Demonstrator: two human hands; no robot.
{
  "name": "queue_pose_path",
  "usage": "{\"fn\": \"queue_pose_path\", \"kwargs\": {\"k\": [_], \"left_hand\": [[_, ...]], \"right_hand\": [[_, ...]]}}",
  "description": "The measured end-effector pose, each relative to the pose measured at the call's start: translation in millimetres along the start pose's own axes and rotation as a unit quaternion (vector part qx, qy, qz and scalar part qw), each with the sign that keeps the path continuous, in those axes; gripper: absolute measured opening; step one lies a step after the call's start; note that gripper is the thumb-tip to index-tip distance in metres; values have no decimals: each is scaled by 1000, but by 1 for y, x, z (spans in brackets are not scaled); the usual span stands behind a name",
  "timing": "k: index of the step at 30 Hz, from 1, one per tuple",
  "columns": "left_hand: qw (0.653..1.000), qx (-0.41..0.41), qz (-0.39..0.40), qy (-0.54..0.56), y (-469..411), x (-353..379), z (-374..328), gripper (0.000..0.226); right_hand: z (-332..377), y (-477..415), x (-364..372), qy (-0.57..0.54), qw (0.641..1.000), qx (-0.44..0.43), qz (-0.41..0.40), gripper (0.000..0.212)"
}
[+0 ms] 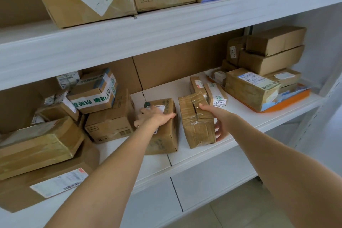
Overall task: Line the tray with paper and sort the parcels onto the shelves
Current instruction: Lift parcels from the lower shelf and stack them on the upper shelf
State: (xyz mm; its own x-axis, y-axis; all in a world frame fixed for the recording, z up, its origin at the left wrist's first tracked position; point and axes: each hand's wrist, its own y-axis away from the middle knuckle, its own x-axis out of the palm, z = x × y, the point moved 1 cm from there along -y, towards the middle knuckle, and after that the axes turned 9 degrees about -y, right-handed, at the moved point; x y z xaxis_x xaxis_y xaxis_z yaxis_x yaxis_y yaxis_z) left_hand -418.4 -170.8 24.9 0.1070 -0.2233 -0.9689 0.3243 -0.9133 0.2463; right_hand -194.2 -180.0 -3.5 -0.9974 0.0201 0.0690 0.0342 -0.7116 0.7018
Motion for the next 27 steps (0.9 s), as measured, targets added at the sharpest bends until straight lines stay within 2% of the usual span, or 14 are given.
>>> {"fn": "queue_pose_path", "kwargs": {"k": [4,6,9,11,15,17,19,21,24,27], "left_hand": [[1000,-11,-15,3,0,3,-9,91],[999,6,-50,5,0,0,-8,80],[984,97,-142,49,2,-10,-8,53],[970,151,-151,113,7,-17,-15,43],[943,167,-46,285,21,-21,-36,33],[938,156,15,310,29,-19,-46,23],[933,146,70,322,37,-17,-52,34],[931,144,90,322,42,-14,-55,43],[929,161,88,322,44,-13,-56,46],[919,170,95,343,41,-12,-52,44]], "right_hand": [[-1,-3,-2,-19,1000,-18,0,73],[-1,-6,-2,-7,999,-46,-28,69],[1,-10,0,2,993,-82,-79,70],[3,-9,6,11,991,-94,-97,81],[6,-3,24,123,959,-181,-180,118],[6,4,34,230,934,-201,-186,128],[4,10,43,324,907,-194,-187,134],[0,15,49,380,885,-177,-203,135],[-5,19,55,416,864,-158,-235,129],[-4,17,56,396,873,-155,-238,119]]}}
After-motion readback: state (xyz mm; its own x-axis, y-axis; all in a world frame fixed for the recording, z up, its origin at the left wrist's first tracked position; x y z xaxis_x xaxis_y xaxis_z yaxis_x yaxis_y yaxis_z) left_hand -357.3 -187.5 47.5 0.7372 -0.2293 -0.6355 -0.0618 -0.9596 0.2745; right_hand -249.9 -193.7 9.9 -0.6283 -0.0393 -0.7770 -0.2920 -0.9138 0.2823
